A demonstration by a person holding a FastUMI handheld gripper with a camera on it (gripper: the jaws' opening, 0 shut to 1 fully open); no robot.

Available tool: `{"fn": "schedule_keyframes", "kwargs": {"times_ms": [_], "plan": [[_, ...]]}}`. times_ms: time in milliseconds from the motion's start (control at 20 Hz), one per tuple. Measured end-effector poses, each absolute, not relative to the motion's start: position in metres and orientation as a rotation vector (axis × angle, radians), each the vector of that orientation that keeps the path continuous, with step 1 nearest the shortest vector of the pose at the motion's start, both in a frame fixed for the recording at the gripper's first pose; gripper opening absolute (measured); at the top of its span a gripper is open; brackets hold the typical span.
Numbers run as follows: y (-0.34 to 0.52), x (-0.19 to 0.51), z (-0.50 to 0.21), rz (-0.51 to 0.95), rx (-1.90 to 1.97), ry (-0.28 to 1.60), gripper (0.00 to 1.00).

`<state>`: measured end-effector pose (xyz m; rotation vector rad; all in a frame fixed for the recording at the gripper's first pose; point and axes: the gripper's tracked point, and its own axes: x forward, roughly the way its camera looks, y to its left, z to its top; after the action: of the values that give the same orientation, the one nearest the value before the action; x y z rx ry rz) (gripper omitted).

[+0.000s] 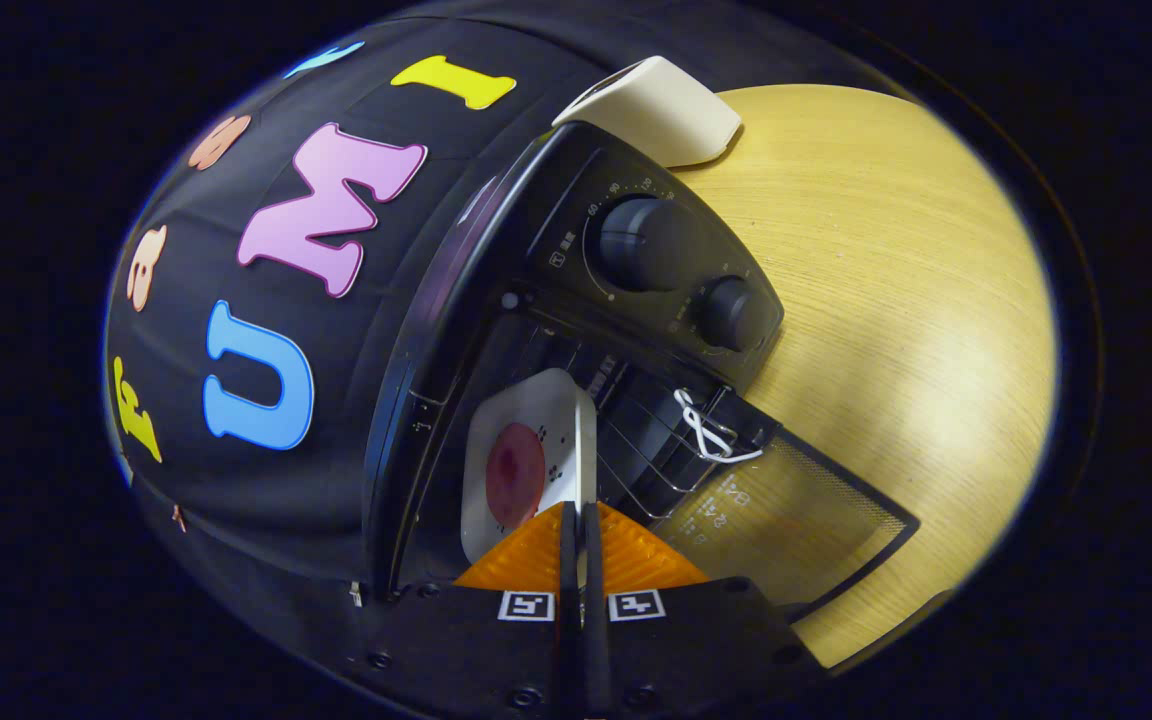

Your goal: Open the toaster oven, put the food inside, and close the toaster oven door.

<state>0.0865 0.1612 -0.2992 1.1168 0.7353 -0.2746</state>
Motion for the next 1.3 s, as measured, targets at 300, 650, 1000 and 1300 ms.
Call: {"fn": "schedule_keyframes", "kwargs": {"times_ms": [300, 650, 1000, 1300], "plan": [[0.16, 0.106, -0.307, -0.365, 1.147, 0.659, 0.05], [0.144, 0.105, -0.316, -0.436, 1.131, 0.667, 0.07], [0.155, 0.106, -0.3, -0.333, 1.158, 0.679, 0.28], [0.173, 0.064, -0.292, -0.224, 1.047, 0.774, 0.98]]}}
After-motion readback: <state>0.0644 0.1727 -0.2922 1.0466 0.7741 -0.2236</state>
